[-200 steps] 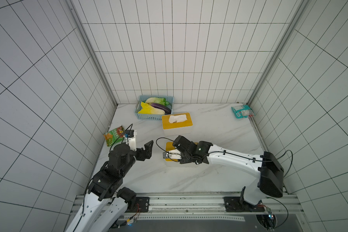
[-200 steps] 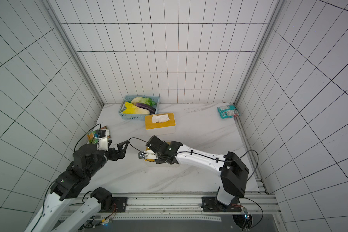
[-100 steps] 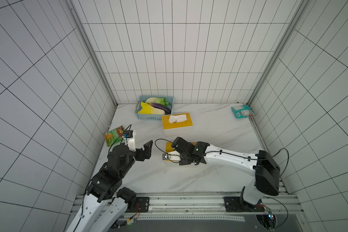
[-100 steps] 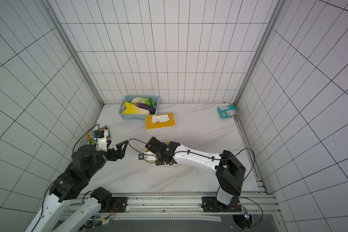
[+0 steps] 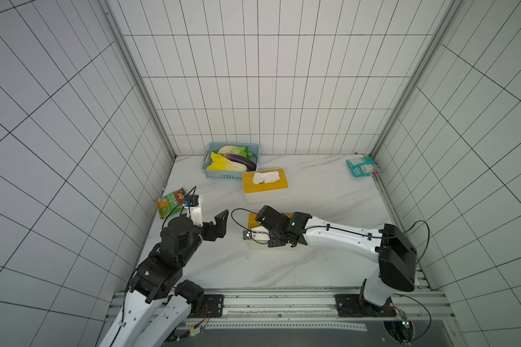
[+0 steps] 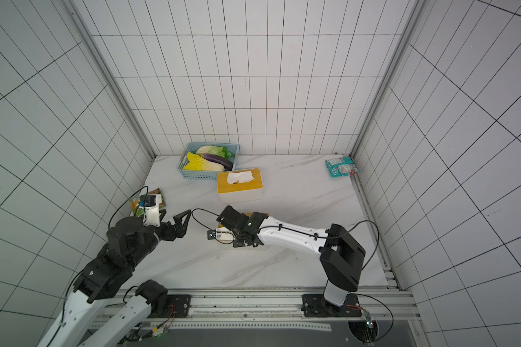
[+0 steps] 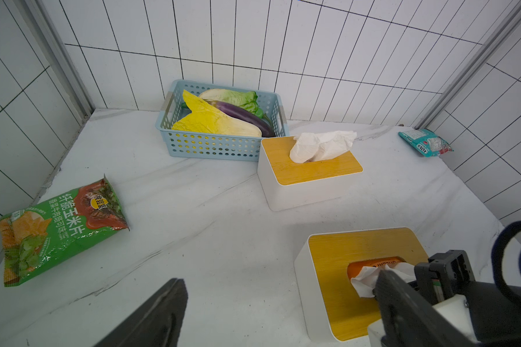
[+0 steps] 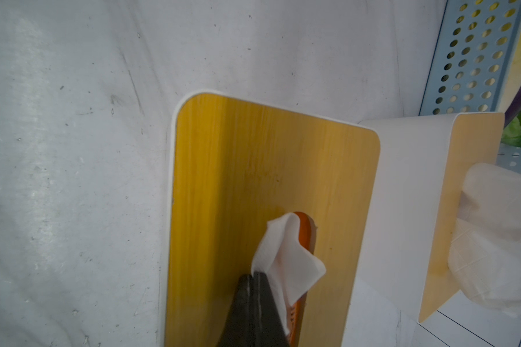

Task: Put the tissue paper into the tissue box
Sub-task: Pull the paper towel from the tissue box.

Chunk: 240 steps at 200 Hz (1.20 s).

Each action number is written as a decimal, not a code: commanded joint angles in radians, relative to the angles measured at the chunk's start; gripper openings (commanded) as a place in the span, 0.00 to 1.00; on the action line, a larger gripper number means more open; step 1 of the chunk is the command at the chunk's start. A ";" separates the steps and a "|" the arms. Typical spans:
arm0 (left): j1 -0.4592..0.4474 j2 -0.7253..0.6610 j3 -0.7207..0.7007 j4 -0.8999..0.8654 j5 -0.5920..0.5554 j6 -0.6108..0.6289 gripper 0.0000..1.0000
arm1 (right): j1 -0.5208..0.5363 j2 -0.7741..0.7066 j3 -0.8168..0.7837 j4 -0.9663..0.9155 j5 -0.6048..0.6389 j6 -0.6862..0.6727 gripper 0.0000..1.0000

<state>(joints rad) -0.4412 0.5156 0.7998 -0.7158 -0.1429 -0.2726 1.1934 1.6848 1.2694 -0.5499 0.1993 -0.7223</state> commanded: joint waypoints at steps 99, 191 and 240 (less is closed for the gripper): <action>0.002 -0.016 -0.008 0.001 -0.019 -0.003 0.96 | 0.009 -0.140 -0.044 0.054 -0.025 0.004 0.00; 0.002 -0.011 -0.008 0.001 -0.018 -0.004 0.96 | 0.008 -0.238 -0.044 0.071 -0.037 0.080 0.27; 0.004 0.001 -0.011 0.008 -0.006 -0.015 0.99 | -0.004 -0.508 -0.163 0.225 -0.187 0.330 0.75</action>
<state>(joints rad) -0.4412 0.5117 0.7998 -0.7158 -0.1539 -0.2733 1.1931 1.3277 1.1847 -0.4473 0.1020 -0.5621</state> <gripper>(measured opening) 0.977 0.566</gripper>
